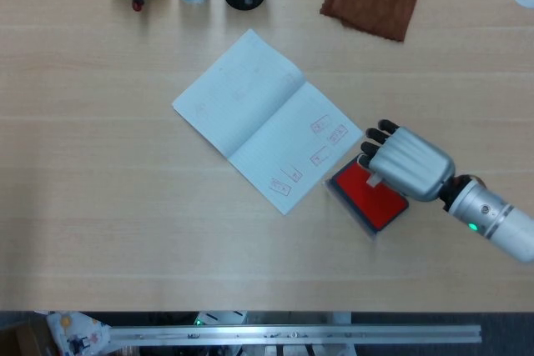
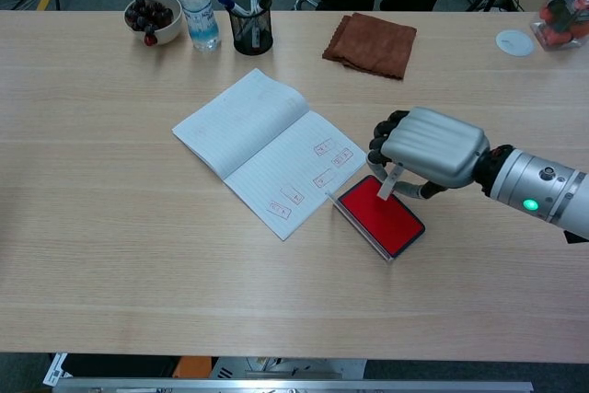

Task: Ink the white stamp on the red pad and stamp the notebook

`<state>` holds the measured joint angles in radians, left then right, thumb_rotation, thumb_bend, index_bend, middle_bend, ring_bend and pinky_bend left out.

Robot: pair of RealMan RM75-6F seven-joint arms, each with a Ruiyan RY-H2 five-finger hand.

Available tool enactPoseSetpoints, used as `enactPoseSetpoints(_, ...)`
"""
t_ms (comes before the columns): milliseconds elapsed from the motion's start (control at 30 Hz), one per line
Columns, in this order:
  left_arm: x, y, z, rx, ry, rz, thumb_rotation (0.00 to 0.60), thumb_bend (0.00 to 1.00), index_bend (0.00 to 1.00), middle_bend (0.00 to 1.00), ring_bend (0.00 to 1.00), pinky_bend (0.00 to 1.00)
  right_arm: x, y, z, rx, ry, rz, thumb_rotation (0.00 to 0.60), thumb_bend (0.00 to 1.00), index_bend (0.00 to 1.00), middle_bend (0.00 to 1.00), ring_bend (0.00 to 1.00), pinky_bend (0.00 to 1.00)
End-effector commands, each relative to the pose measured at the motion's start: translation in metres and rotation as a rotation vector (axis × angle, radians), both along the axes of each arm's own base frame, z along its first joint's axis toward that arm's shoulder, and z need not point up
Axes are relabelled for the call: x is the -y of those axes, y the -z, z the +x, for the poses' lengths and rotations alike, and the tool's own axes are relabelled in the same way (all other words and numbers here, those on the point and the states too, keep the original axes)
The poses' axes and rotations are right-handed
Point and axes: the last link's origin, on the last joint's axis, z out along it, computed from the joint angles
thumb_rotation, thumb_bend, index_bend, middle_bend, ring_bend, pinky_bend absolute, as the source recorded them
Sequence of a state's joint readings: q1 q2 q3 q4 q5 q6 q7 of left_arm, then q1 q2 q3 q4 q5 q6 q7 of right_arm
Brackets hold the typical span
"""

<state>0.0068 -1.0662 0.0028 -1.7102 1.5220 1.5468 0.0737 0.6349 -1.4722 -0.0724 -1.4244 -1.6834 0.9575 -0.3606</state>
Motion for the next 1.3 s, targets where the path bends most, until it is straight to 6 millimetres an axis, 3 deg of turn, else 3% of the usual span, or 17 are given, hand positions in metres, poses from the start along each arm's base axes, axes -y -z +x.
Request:
enactPoseSetpoints(33,0.0,0.0,0.0,-0.001,-0.001,-0.002,0.6,0.28,0.22,0.19,0.22,0.13,0.0,0.005,0.0,-0.007,-0.01,0.001,0.6,0.33,0.7,0.49,0.29,0.29)
enactPoseSetpoints(767,0.001,0.001,-0.006,0.0,-0.016,-0.006,0.6,0.28,0.22,0.19,0.22,0.13,-0.001,0.032,0.006,-0.05,-0.05,0.018,0.6,0.34,0.72,0.5,0.3,0.29)
enactPoseSetpoints(1300,0.001,0.001,-0.01,0.003,-0.019,-0.004,0.6,0.28,0.22,0.19,0.22,0.13,-0.002,0.039,0.001,-0.062,-0.03,0.02,0.6,0.38,0.75,0.53,0.32,0.29)
